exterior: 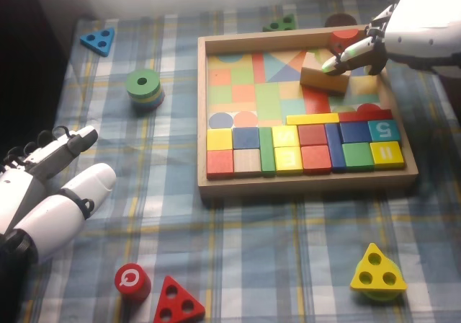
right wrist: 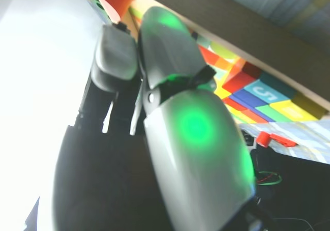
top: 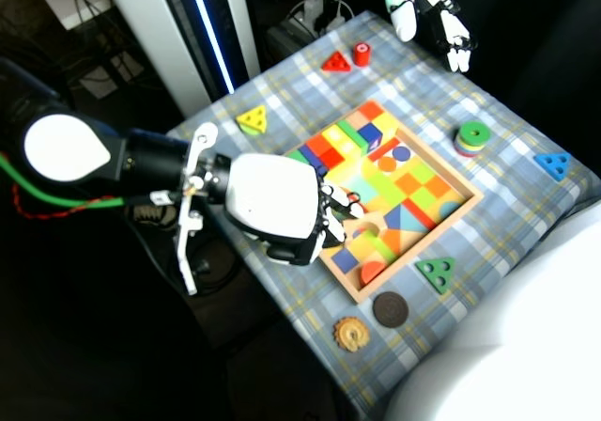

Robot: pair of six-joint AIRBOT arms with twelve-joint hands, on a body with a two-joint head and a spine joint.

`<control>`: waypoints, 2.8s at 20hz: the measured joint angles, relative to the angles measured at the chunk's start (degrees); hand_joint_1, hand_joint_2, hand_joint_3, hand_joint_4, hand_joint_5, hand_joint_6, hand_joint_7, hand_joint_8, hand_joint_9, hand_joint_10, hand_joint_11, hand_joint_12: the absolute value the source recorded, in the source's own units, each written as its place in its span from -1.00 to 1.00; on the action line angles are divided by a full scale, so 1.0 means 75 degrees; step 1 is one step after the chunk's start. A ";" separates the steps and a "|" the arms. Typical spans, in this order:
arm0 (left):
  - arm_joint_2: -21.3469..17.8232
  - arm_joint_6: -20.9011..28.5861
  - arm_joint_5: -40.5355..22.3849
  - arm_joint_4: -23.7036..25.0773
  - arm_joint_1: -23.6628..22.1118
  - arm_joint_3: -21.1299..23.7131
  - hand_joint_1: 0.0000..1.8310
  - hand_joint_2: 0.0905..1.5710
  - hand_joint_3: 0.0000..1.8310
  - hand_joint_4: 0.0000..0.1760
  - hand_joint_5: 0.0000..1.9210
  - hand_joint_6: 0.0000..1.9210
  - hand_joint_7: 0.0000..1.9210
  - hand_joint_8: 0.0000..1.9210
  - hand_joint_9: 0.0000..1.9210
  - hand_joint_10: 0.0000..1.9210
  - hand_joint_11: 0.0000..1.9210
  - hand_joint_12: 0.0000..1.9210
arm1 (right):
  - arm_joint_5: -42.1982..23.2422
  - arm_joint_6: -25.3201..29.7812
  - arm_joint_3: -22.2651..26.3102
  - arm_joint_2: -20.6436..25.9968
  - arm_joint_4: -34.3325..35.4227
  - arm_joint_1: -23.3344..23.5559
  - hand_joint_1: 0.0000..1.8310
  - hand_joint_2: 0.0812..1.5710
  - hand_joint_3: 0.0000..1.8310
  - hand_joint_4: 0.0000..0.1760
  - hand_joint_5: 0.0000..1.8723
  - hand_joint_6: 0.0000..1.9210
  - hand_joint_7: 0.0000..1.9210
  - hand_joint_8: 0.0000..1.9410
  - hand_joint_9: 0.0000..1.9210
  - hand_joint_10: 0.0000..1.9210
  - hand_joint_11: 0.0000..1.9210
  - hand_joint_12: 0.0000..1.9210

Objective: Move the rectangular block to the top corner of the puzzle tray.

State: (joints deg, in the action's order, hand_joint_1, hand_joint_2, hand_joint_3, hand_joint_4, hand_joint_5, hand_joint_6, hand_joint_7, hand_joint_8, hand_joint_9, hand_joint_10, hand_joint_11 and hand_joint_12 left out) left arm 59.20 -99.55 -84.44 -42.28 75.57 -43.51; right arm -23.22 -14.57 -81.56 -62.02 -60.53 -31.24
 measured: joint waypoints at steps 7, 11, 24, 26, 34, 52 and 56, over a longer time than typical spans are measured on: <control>0.0000 0.0000 0.0003 0.0003 0.0003 0.0000 -0.94 0.63 -1.00 -0.87 -0.63 -1.00 -0.70 -1.00 -0.77 -1.00 -1.00 -0.35 | 0.0326 -0.0041 -0.0175 0.0064 0.0003 0.0140 0.82 0.46 -0.99 -0.19 -0.53 -1.00 0.19 1.00 0.41 1.00 0.47 1.00; 0.0000 0.0000 0.0003 0.0012 0.0003 0.0000 -0.94 0.62 -1.00 -0.75 -0.63 -1.00 -0.72 -1.00 -0.77 -1.00 -1.00 -0.35 | 0.0364 -0.0047 -0.0189 0.0067 -0.0009 0.0184 0.83 0.46 -0.99 -0.23 -0.55 -1.00 0.11 1.00 0.40 1.00 0.46 1.00; 0.0000 0.0000 0.0003 -0.0017 0.0003 0.0000 -0.92 0.63 -1.00 -0.75 -0.64 -1.00 -0.71 -1.00 -0.79 -1.00 -1.00 -0.38 | 0.0315 -0.0388 0.0618 0.0163 -0.0047 0.0522 0.89 0.45 -1.00 -0.85 -0.50 -0.99 0.14 1.00 0.39 1.00 0.47 1.00; 0.0000 0.0000 0.0003 -0.0015 0.0003 0.0000 -0.93 0.62 -1.00 -0.79 -0.63 -1.00 -0.71 -1.00 -0.78 -1.00 -1.00 -0.35 | 0.0356 -0.0408 0.0583 0.0163 -0.0079 0.0504 0.89 0.43 -1.00 -0.65 -0.49 -1.00 0.08 1.00 0.32 1.00 0.39 1.00; 0.0000 0.0000 0.0006 0.0000 0.0003 0.0003 -0.97 0.63 -1.00 -0.71 -0.64 -1.00 -0.72 -1.00 -0.77 -1.00 -1.00 -0.30 | 0.0618 -0.0428 0.0361 -0.0134 -0.0431 0.0411 0.84 0.44 -1.00 -0.68 -0.48 -1.00 0.02 1.00 0.28 1.00 0.35 1.00; 0.0000 0.0000 0.0012 0.0000 0.0003 0.0015 -1.00 0.63 -1.00 -0.75 -0.64 -1.00 -0.72 -1.00 -0.78 -1.00 -1.00 -0.40 | 0.0930 -0.0417 0.0015 -0.0032 -0.0361 0.0364 0.82 0.46 -1.00 -0.11 -0.54 -1.00 0.17 1.00 0.45 1.00 0.53 1.00; 0.0000 0.0000 0.0012 0.0003 0.0003 0.0017 -0.96 0.62 -1.00 -0.80 -0.63 -1.00 -0.70 -1.00 -0.77 -1.00 -1.00 -0.34 | 0.1032 -0.0420 -0.0178 -0.0143 -0.0277 0.0364 0.75 0.48 -1.00 0.50 -0.55 -1.00 0.09 1.00 0.32 1.00 0.41 1.00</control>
State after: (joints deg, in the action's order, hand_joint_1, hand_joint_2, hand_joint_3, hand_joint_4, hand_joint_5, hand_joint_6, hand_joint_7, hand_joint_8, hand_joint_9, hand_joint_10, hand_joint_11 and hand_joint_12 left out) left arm 59.20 -99.55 -84.36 -42.26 75.59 -43.38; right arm -15.49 -17.72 -82.89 -63.09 -62.61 -28.51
